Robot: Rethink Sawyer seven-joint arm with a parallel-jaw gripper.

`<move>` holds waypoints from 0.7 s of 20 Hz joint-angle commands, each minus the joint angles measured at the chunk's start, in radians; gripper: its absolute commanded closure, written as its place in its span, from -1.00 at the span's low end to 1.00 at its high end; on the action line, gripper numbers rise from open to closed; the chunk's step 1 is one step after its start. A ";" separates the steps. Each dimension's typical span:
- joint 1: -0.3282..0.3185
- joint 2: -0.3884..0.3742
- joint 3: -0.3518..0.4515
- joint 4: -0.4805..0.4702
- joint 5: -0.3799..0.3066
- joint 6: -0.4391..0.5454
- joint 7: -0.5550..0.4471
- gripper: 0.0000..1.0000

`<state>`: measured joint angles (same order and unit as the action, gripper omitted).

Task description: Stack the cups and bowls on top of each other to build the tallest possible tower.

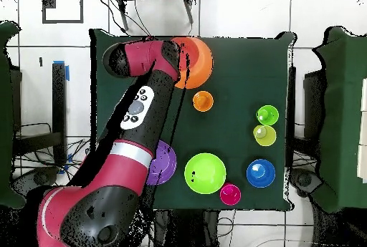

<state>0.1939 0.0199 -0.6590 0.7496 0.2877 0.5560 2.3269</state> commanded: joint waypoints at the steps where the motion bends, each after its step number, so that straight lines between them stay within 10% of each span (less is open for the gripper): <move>1: -0.022 0.006 0.149 0.003 -0.048 0.132 -0.090 1.00; 14: -0.032 0.019 0.133 -0.030 -0.057 0.130 -0.101 1.00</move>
<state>0.1921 0.0200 -0.6586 0.7420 0.2874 0.5639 2.3269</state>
